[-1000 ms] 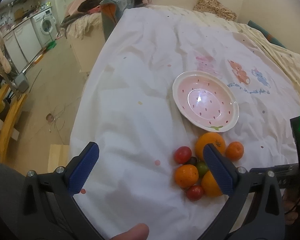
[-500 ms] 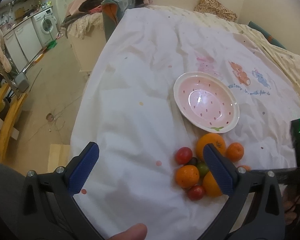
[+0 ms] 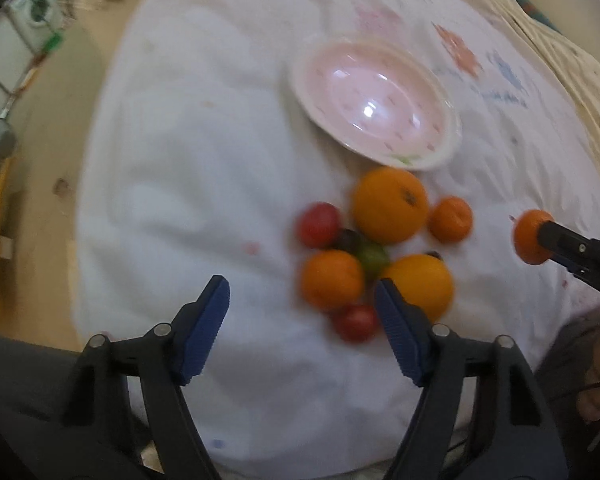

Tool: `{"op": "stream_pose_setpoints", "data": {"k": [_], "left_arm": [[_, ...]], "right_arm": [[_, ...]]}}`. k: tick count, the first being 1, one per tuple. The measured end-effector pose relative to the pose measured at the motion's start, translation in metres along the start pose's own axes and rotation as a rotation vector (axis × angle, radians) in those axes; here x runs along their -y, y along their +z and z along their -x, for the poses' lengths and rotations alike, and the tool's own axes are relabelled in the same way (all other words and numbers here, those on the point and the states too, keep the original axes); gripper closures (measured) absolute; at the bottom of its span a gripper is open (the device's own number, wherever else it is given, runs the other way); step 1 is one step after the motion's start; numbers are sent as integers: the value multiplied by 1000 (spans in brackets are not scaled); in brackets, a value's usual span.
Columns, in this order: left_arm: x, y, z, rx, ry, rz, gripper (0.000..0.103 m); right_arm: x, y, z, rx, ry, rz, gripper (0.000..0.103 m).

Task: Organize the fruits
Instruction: 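Lower the right gripper onto a small tangerine and close it, then grasp a tangerine with the left gripper while the right gripper lifts its tangerine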

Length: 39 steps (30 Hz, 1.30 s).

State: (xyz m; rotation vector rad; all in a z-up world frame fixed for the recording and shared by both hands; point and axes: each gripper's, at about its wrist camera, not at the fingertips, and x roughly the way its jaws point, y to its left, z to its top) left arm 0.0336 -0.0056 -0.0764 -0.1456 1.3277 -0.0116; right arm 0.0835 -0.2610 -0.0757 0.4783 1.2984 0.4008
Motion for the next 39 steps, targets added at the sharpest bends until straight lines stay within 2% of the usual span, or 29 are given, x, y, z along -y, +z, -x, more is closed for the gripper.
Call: {"op": "stream_pose_setpoints", "data": {"k": [2, 5, 8, 12, 14, 15, 17, 25, 32, 39], "left_arm": [[9, 5, -10, -30, 22, -3, 34], [9, 9, -23, -79, 32, 47, 48], [1, 12, -31, -117, 6, 135, 48], [0, 11, -47, -193, -18, 168, 48], [0, 10, -49, -197, -10, 177, 50], [1, 9, -50, -203, -14, 178, 60], [2, 8, -53, -214, -30, 174, 65], [9, 2, -34, -171, -38, 125, 69], [6, 7, 12, -36, 1, 71, 69], [0, 42, 48, 124, 67, -5, 69]], "right_arm": [[-1, 0, 1, -1, 2, 2, 60], [0, 0, 2, 4, 11, 2, 60], [2, 0, 4, 4, 25, -6, 60], [1, 0, 6, 9, 39, -9, 60], [0, 1, 6, 10, 43, -8, 60], [0, 1, 6, 10, 44, -7, 60], [-1, 2, 4, 8, 43, -6, 60], [-1, 1, 6, 18, 43, -10, 60], [-5, 0, 8, 29, 44, 5, 60], [-8, 0, 18, 75, 75, 14, 60]]}}
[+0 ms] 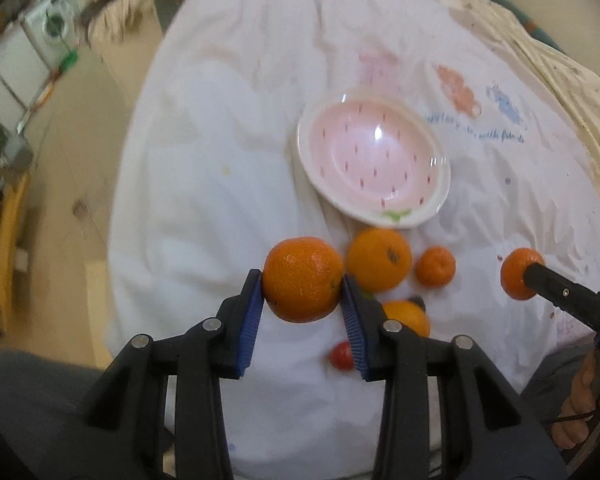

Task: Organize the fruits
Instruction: 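Grasp a tangerine with the left gripper while the right gripper lifts its tangerine, then carry both held tangerines over the pink strawberry plate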

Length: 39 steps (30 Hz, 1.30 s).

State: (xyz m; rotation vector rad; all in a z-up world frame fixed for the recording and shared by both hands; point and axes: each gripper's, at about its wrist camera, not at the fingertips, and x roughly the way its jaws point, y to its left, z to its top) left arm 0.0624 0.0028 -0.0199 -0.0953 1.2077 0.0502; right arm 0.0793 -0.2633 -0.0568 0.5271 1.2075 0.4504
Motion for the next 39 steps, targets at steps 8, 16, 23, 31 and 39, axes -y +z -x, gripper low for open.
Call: {"op": "stream_pose_setpoints", "data": {"k": [8, 16, 23, 31, 39], "left_arm": [[9, 34, 11, 99, 23, -92, 69], [14, 61, -1, 123, 5, -102, 69], [23, 79, -15, 125, -10, -109, 69], [38, 102, -33, 136, -2, -143, 69], [46, 120, -62, 124, -31, -157, 69]], "right_arm": [[0, 21, 12, 88, 30, -4, 60], [-3, 54, 23, 180, 37, 37, 60], [-6, 77, 17, 206, 31, 59, 60], [-5, 101, -5, 187, 11, 71, 60], [-4, 128, -30, 159, 8, 91, 60]]}}
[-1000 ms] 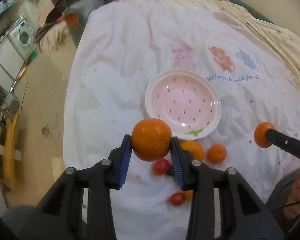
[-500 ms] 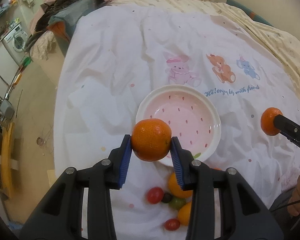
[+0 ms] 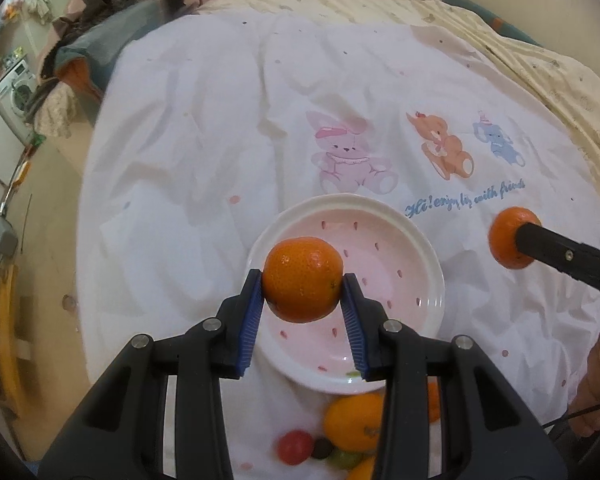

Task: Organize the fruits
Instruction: 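Carry both held tangerines over the pink strawberry plate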

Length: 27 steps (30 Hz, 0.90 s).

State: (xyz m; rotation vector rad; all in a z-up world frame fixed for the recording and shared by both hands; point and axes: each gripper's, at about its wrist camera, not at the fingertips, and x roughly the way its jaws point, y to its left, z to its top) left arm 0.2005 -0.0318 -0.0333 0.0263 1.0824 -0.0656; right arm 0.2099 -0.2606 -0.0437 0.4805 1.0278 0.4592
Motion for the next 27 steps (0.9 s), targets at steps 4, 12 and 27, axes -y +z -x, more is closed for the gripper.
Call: {"op": "stream_pose_setpoints", "data": {"k": [4, 12, 27], "left_arm": [[3, 5, -16, -10, -3, -5, 69], [6, 7, -47, -18, -28, -16, 68], [-11, 2, -86, -81, -47, 1, 68]], "right_arm": [[5, 10, -18, -24, -2, 5, 60], [16, 19, -51, -85, 3, -18, 60], [29, 15, -110, -209, -25, -54, 60]]}}
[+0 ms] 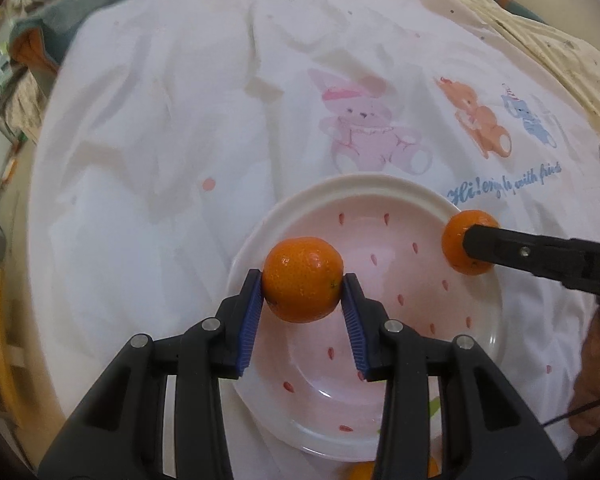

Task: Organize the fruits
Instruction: 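Carry both held tangerines over the pink strawberry plate, then open both grippers to drop the tangerines into the plate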

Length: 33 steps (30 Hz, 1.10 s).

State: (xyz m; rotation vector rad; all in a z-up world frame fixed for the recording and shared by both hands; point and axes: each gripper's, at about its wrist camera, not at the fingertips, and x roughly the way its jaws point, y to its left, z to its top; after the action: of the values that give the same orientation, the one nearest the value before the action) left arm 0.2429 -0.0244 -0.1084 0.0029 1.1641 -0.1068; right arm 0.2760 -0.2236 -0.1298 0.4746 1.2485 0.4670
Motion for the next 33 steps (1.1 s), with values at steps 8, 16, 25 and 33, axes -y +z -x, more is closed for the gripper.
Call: {"op": "stream_pose_setpoints", "data": {"k": [8, 16, 25, 33], "left_arm": [[-9, 0, -9, -34, 12, 49, 67], [-8, 0, -8, -25, 6, 42, 66], [-10, 0, -9, -33, 2, 49, 66], [-9, 1, -10, -58, -11, 54, 63]], "right_arm": [[5, -5, -9, -27, -36, -12, 59], [5, -5, -9, -17, -42, -15, 58], [5, -5, -7, -13, -43, -21, 58], [5, -3, -5, -13, -44, -30, 57]]}}
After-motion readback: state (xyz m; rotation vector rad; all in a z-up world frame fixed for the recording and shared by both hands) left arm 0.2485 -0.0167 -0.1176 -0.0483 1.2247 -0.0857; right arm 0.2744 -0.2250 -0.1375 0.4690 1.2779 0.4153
